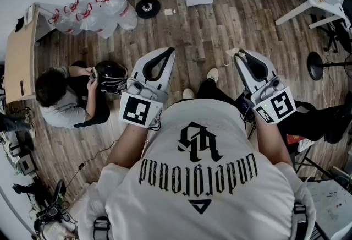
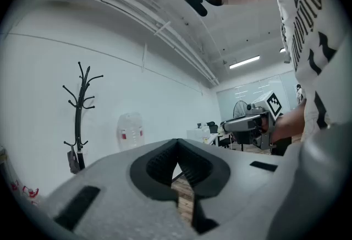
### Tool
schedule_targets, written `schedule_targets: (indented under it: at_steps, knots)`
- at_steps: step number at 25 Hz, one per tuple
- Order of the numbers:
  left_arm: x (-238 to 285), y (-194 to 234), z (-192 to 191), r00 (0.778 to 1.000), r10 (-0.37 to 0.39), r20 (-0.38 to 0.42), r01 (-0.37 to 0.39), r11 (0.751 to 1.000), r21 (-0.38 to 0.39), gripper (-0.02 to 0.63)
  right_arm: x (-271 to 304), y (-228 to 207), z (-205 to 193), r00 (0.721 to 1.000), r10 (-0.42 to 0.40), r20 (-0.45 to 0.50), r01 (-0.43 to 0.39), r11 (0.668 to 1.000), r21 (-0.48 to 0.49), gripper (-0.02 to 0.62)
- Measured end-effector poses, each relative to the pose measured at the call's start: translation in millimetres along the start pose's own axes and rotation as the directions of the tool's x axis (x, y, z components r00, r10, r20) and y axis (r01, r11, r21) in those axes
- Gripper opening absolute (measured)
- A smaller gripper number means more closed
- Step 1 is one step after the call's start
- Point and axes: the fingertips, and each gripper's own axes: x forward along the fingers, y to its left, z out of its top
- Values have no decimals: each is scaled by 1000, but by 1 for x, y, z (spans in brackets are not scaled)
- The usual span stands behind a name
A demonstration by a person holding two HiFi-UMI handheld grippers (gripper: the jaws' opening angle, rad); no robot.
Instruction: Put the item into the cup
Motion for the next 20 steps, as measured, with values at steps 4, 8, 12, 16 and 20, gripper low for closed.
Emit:
schedule_targets:
  at_steps: [4, 8, 12, 16, 20]
  knots:
    - [4, 6, 1, 1000, 3, 1, -3, 1000, -3, 5, 4, -6, 2, 1000, 1, 0, -1, 1000, 0, 56]
    - [17, 12, 2, 1000, 3, 1, -3, 1000, -5, 5, 10, -18, 2, 1000, 2, -4, -2, 1000, 4, 57]
    - [37, 18, 0, 1000, 5, -5, -5, 1000, -6, 6, 16, -38, -2, 1000, 6, -8, -6, 1000, 12, 57]
    - [65, 25, -8, 1000, 11, -23, -11, 1000, -5, 6, 27, -68, -12, 1000, 18, -17, -17, 1000, 23, 57]
    - [103, 36, -19, 998, 32, -55, -32, 999, 0, 6, 42, -108, -27, 999, 41, -36, -39, 997, 62, 58]
